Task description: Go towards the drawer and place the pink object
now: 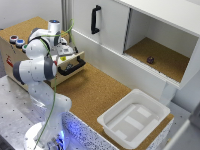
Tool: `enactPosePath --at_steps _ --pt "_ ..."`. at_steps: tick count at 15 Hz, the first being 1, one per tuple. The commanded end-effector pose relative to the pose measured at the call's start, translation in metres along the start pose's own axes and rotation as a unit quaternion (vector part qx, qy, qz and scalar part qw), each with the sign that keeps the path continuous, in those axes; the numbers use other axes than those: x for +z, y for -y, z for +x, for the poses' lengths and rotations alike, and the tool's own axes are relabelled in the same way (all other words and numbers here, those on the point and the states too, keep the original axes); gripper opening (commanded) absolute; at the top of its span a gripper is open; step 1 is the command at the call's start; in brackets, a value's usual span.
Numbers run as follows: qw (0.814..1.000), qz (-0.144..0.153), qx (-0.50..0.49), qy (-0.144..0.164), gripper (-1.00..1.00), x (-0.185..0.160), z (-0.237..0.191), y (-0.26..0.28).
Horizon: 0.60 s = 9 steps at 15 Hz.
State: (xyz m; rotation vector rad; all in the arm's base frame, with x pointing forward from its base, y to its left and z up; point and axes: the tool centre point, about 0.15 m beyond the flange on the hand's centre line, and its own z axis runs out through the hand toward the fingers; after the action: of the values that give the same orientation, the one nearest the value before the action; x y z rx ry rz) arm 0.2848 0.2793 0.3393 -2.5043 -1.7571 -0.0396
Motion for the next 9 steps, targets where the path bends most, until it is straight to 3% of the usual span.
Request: enactPosePath --at_steps 1,5,6,9 --pt "0.998 0.024 -0.024 -0.049 -1.00 0.010 0.016 -0.021" --pt "0.998 0.035 -0.022 -0.039 -1.00 0.011 0.024 -0.028" --pt "0.998 0.037 -0.021 -0.037 1.00 0.009 0.024 -0.027" --pt "0.998 0.031 -0.019 -0.049 1.00 -0.011 0.022 -0.016"
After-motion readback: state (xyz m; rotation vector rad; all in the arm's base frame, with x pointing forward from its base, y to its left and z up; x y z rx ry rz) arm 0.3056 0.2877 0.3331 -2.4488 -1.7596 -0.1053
